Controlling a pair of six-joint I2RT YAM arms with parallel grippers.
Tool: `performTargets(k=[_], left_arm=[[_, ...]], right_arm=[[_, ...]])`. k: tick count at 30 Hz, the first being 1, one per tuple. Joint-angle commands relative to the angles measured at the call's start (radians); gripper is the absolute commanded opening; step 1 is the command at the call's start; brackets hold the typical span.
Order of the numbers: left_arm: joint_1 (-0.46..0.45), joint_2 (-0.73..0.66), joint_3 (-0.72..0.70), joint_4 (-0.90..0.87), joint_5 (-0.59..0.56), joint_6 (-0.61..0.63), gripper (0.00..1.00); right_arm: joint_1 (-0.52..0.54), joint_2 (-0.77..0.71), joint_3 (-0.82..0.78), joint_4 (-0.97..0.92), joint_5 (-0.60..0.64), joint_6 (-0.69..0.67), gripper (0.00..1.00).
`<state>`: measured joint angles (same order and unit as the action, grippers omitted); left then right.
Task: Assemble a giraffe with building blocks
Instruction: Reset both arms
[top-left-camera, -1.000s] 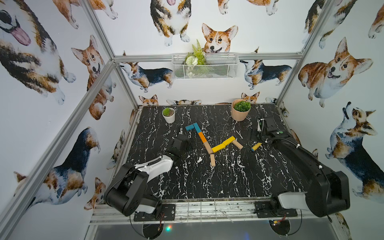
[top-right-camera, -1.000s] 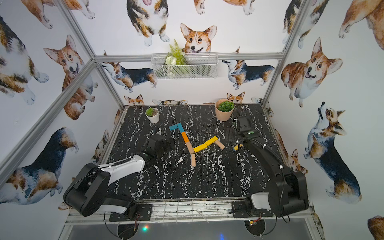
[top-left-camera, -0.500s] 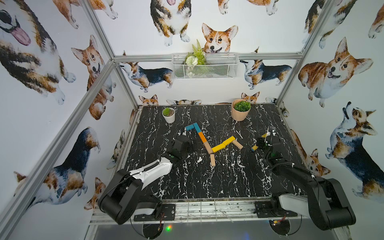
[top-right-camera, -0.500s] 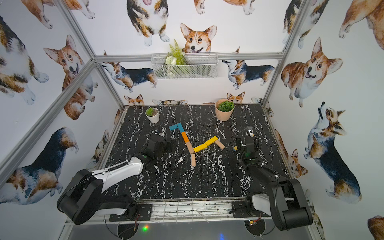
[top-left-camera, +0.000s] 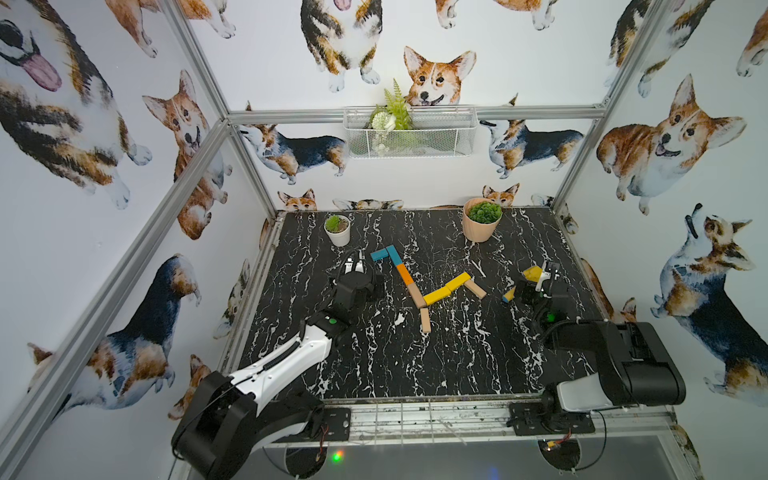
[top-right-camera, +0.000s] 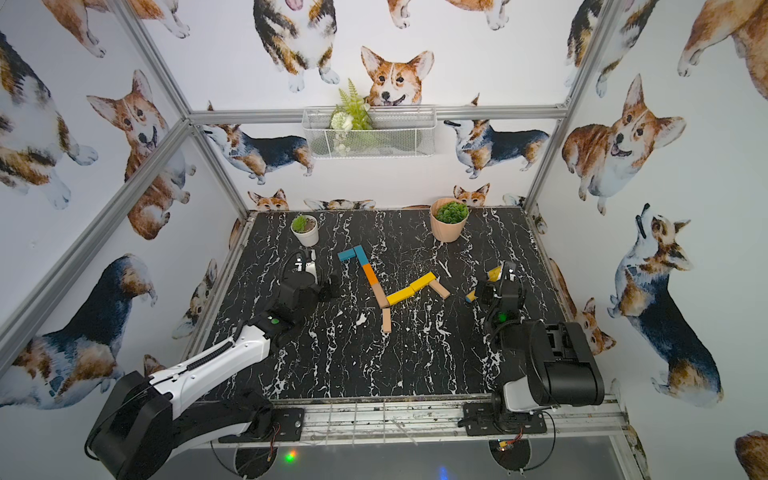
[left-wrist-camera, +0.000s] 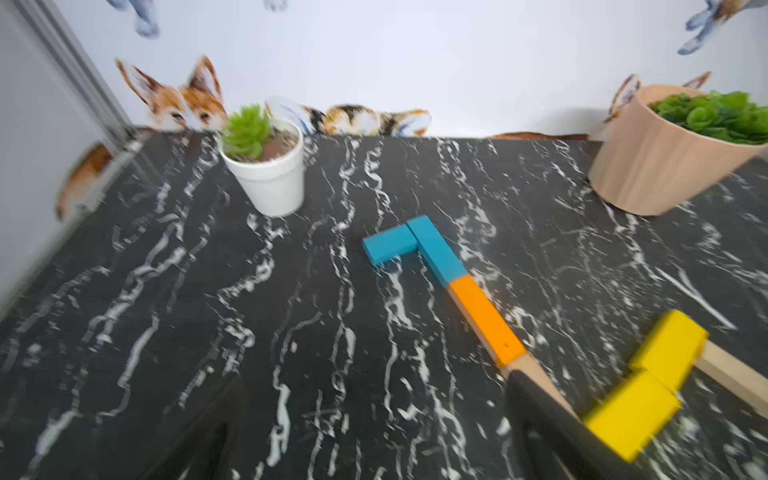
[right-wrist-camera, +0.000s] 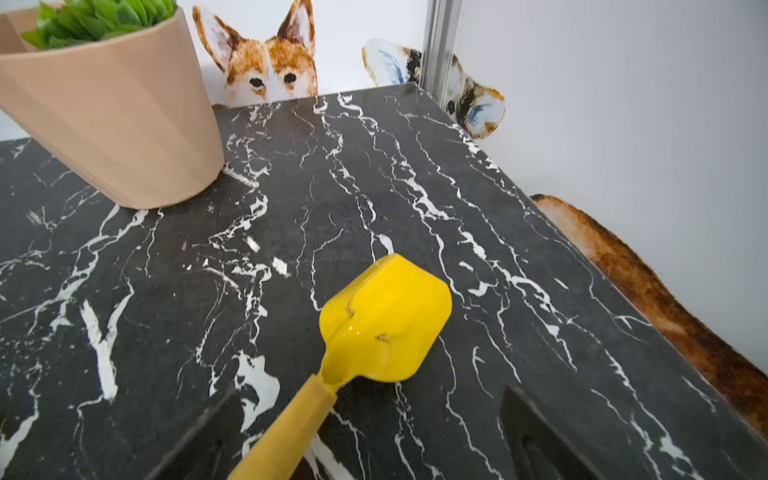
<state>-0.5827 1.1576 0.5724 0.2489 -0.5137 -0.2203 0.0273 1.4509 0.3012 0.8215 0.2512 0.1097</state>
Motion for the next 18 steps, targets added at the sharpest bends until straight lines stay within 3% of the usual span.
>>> performTargets(k=[1,4,9,11,13,18], left_arm=[[0.007,0.041,-0.07,0.293,-0.299,0.262,1.0],[0.027,0.133,-0.134,0.496,-0.359,0.422,1.0],[0.067,0.342,-0.264,0.948,-0.25,0.622,1.0],[0.075,0.455,-0.298,1.142,-0.263,0.631,1.0],[0.083,0.543,-0.27,1.168,-0.304,0.634,1.0],[0.097,0.54,-0.268,1.165,-0.314,0.612,1.0]], right_arm=[[0.012,-0.014,0.022,-0.002,-0.041,-0.016,1.0],[0.011,0.004,0.015,0.033,-0.042,-0.024,1.0],[0.011,0.0,0.016,0.027,-0.042,-0.023,1.0],[0.011,-0.001,0.016,0.024,-0.042,-0.022,1.0],[0.013,-0.001,0.017,0.024,-0.042,-0.024,1.0],[0.011,-0.001,0.016,0.025,-0.041,-0.025,1.0]])
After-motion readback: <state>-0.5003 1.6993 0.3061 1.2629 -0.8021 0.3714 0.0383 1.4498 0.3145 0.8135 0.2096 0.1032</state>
